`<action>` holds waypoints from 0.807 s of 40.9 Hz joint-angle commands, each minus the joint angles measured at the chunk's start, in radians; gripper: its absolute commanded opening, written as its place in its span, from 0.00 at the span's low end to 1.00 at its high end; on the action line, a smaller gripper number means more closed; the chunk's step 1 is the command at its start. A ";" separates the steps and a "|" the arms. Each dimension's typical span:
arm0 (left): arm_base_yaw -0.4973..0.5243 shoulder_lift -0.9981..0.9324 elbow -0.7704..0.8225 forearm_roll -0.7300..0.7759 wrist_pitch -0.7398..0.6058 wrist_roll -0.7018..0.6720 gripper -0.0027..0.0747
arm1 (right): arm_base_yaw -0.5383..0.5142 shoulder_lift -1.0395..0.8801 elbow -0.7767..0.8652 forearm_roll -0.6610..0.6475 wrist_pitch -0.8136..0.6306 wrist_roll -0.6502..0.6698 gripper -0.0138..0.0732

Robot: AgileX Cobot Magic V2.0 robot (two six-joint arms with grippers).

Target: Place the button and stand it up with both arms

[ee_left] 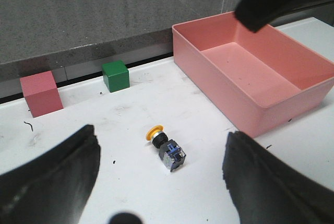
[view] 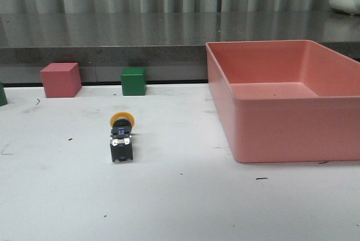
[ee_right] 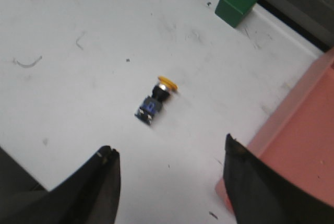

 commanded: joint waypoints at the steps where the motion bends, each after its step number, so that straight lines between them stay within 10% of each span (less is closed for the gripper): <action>1: -0.008 0.010 -0.036 -0.006 -0.071 -0.004 0.67 | 0.000 -0.175 0.132 -0.018 -0.046 -0.030 0.69; 33: -0.008 0.010 -0.036 -0.006 -0.071 -0.004 0.67 | 0.000 -1.001 0.977 0.011 -0.325 -0.051 0.69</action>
